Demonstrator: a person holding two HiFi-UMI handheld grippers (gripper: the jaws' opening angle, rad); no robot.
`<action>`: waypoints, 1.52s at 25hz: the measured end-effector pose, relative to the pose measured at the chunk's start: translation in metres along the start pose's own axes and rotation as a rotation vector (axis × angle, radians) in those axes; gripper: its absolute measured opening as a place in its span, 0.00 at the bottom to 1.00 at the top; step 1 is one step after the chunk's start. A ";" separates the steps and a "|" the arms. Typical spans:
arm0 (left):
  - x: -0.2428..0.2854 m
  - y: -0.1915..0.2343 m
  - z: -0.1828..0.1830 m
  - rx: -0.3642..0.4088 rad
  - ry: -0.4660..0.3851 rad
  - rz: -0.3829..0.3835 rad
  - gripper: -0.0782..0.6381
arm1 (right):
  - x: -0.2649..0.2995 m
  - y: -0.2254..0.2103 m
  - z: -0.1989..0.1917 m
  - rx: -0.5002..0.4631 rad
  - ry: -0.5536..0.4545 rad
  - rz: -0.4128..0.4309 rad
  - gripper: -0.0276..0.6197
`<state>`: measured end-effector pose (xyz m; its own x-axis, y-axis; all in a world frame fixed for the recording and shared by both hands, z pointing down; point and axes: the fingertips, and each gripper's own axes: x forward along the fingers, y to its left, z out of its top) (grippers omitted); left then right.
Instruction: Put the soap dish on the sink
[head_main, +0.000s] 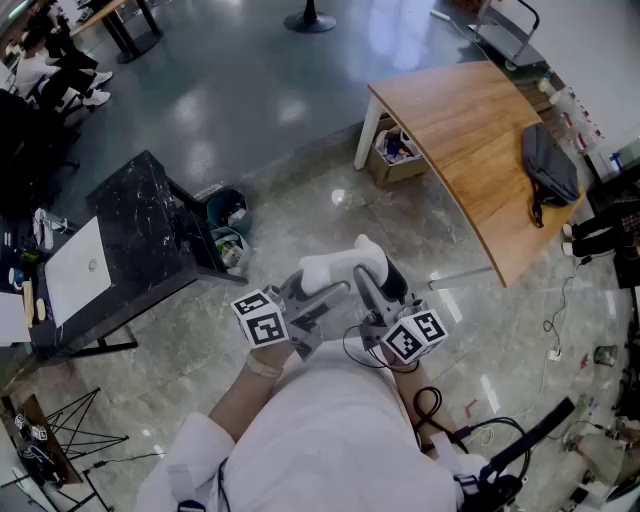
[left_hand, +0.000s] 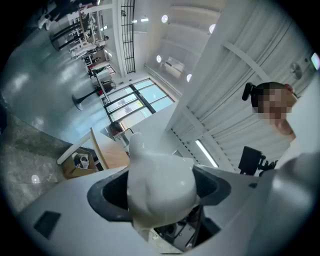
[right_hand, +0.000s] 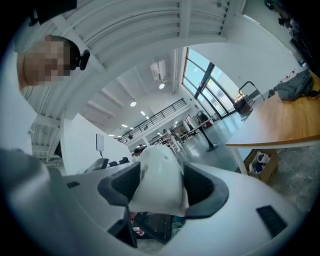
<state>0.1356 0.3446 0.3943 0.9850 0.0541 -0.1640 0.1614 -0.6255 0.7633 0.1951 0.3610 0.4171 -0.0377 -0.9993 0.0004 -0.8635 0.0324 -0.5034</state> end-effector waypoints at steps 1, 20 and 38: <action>-0.007 0.002 0.003 -0.005 -0.012 0.006 0.61 | 0.006 0.007 -0.002 -0.004 0.008 0.005 0.48; -0.015 0.089 0.089 0.028 -0.137 0.154 0.61 | 0.139 -0.005 -0.009 0.023 0.094 0.167 0.48; 0.097 0.192 0.219 0.093 -0.335 0.313 0.60 | 0.311 -0.105 0.077 0.093 0.185 0.401 0.46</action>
<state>0.2484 0.0588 0.3881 0.9087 -0.3936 -0.1392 -0.1620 -0.6397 0.7514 0.3125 0.0457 0.4038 -0.4569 -0.8875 -0.0600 -0.7137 0.4060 -0.5708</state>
